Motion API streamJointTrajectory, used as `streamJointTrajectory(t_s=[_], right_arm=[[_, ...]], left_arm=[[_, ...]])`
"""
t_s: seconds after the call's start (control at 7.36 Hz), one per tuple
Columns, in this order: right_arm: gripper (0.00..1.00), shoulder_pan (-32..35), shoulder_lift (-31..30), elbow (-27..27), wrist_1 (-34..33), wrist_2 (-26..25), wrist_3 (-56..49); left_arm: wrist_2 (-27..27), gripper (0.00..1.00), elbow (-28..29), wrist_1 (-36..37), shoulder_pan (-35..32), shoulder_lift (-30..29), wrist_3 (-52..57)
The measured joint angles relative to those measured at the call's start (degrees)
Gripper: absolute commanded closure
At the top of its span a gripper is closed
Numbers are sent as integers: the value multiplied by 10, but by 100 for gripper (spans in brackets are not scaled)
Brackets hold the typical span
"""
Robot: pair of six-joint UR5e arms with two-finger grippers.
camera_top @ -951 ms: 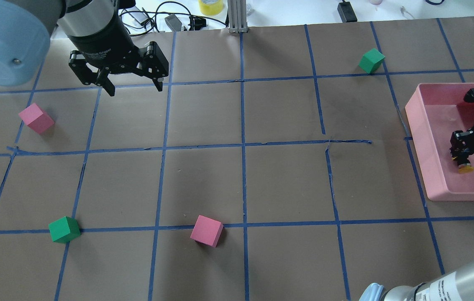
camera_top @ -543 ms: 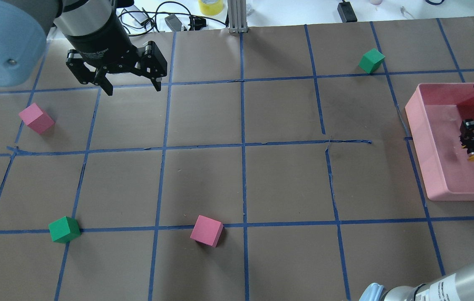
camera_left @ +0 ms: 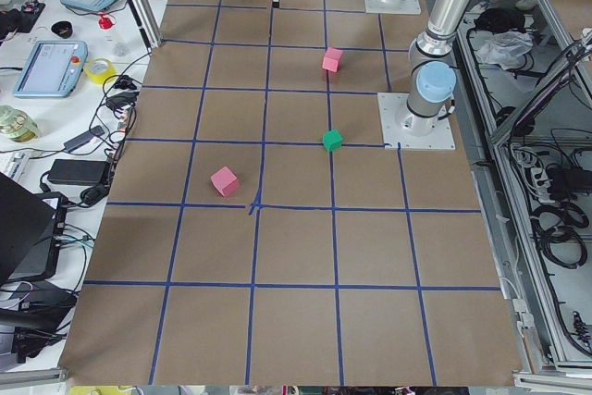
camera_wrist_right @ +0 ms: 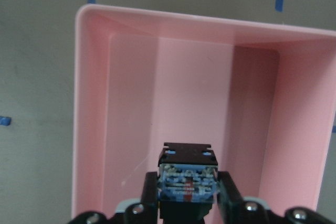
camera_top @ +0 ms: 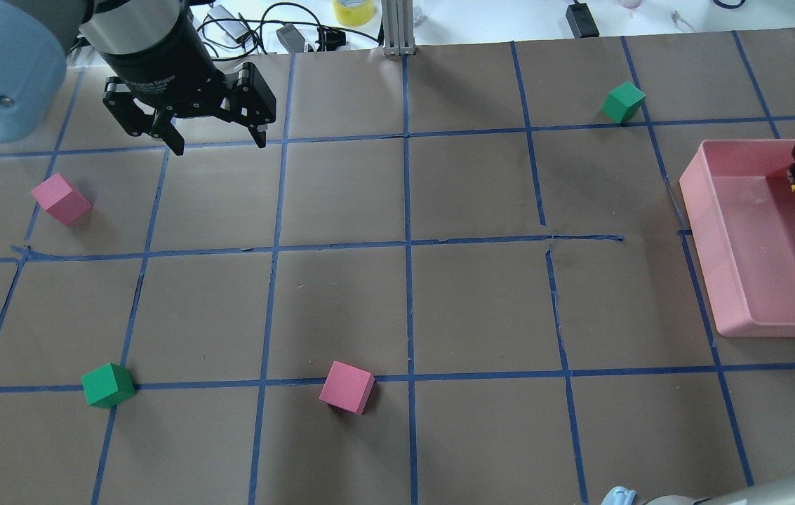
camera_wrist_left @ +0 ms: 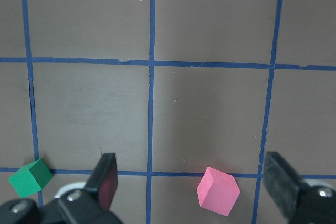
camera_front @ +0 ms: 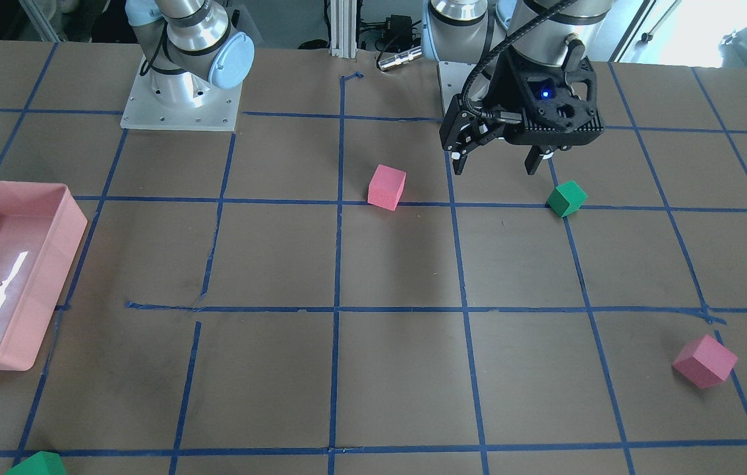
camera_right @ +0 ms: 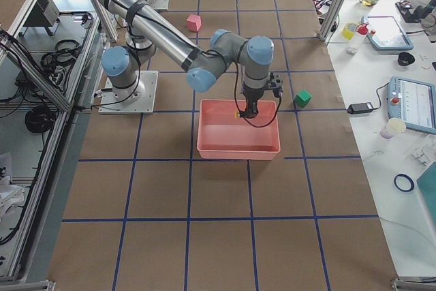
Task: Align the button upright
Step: 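Carry the button out of the tray to the table center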
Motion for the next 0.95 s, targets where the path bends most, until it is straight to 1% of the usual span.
streamJointTrajectory(t_s=[0.14, 0.27, 0.41, 0.68, 0.95], right_arm=[[100, 46, -6, -26, 32, 3, 32], [100, 101, -8, -43, 58, 13, 86], [100, 161, -6, -50, 69, 26, 159], [100, 291, 14, -54, 57, 43, 332], [100, 405, 54, -55, 5, 47, 482]], left_arm=[[0, 0, 0, 0, 0, 0, 0], [0, 0, 0, 0, 1, 1, 0], [1, 0, -1, -1, 1, 2, 0], [2, 0, -1, -1, 1, 3, 0], [1, 0, -1, 0, 2, 3, 0]])
